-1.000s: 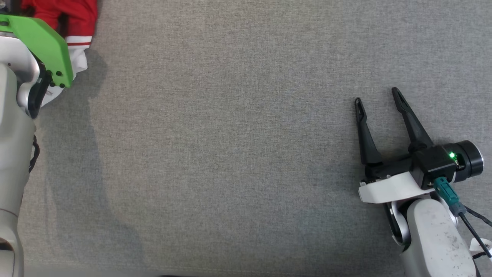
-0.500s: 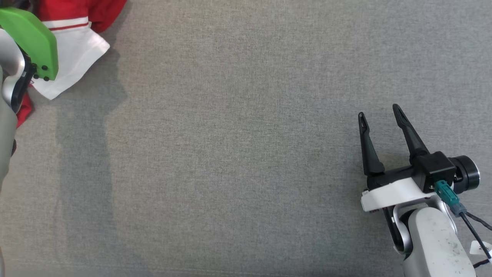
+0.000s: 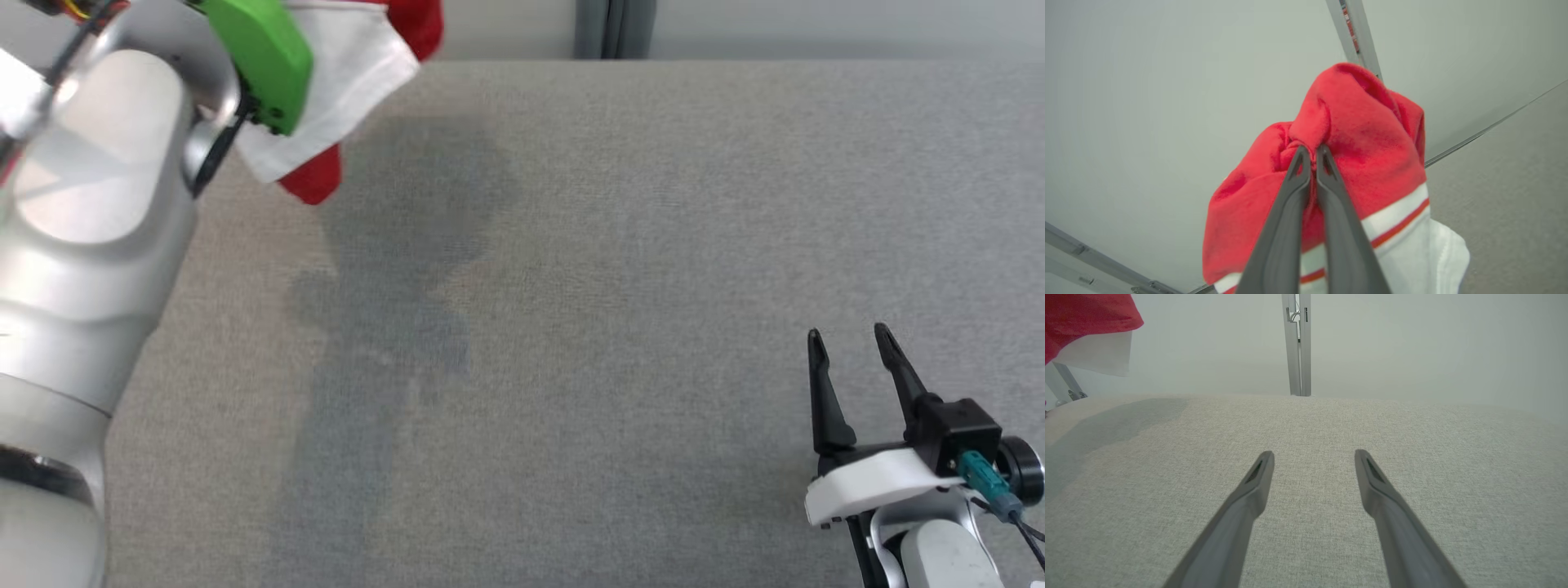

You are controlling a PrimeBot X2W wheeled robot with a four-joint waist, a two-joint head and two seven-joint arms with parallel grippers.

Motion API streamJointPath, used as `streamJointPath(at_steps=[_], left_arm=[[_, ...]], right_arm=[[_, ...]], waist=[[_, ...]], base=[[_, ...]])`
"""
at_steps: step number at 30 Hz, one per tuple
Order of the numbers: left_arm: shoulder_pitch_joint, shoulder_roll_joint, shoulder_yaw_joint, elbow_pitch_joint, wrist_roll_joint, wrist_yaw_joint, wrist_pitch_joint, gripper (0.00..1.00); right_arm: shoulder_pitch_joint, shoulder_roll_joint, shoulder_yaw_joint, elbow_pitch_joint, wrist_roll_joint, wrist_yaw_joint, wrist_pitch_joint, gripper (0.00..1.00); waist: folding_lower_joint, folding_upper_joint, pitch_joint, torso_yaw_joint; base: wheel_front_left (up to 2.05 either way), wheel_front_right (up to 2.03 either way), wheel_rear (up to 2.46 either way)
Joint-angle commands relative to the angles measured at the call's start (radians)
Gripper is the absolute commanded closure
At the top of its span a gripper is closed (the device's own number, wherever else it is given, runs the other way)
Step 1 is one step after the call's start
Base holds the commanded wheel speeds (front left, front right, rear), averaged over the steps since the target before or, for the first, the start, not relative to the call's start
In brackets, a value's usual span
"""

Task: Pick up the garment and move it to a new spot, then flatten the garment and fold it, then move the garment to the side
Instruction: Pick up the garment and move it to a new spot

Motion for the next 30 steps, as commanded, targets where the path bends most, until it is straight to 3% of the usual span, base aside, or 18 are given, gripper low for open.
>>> streamJointPath(at_steps=[1,7,13,19,25,26,27,28,29,30], left_arm=[[-0.005,-0.023,-0.014,-0.019,-0.021,0.003,-0.006,1.0],[0.03,-0.144,-0.043,-0.082,-0.115,0.003,-0.056,1.0],[0.205,-0.256,-0.046,-0.062,-0.202,0.022,-0.163,1.0],[0.432,-0.276,-0.106,0.049,-0.232,0.078,-0.216,1.0],[0.539,-0.277,-0.138,0.142,-0.242,0.112,-0.227,0.99],[0.549,-0.277,-0.135,0.145,-0.249,0.116,-0.228,0.91],[0.558,-0.277,-0.136,0.146,-0.251,0.12,-0.226,0.69],[0.562,-0.277,-0.138,0.14,-0.252,0.122,-0.226,0.31],[0.57,-0.277,-0.134,0.131,-0.26,0.123,-0.226,0.0],[0.579,-0.277,-0.132,0.124,-0.264,0.121,-0.226,0.0]], right_arm=[[0.02,-0.003,-0.006,0.004,0.007,-0.002,0.0,0.0],[0.042,-0.003,-0.02,0.006,0.028,-0.002,0.0,0.0],[0.038,-0.003,-0.022,0.019,0.035,-0.002,0.0,0.0],[0.008,-0.003,-0.001,0.026,0.04,-0.002,0.0,0.0],[0.007,-0.003,-0.001,0.031,0.037,-0.002,0.0,0.0],[0.01,-0.003,0.0,0.032,0.036,-0.002,0.0,0.0],[0.016,-0.003,0.002,0.035,0.035,-0.002,0.0,0.0],[0.019,-0.003,0.003,0.038,0.033,-0.002,0.0,0.0],[0.021,-0.003,0.004,0.041,0.031,-0.002,0.0,0.0],[0.022,-0.003,0.006,0.044,0.031,-0.002,0.0,0.0]], waist=[[0.0,-0.0001,-0.118,-0.077],[0.0,-0.0001,-0.133,-0.142],[0.0,-0.0001,-0.096,-0.178],[0.0,-0.0001,-0.065,-0.204],[0.0,-0.0001,-0.052,-0.2],[0.0,-0.0001,-0.054,-0.197],[0.0,-0.0001,-0.057,-0.193],[0.0,-0.0001,-0.061,-0.19],[0.0,-0.0001,-0.068,-0.185],[0.0,-0.0001,-0.076,-0.181]], base=[[0.0,0.0,0.0],[0.0,0.0,0.0],[0.0,0.0,0.0],[0.0,0.0,0.0],[0.0,0.0,0.0],[0.0,0.0,0.0],[0.0,0.0,0.0],[0.0,0.0,0.0],[0.0,0.0,0.0],[0.0,0.0,0.0]])
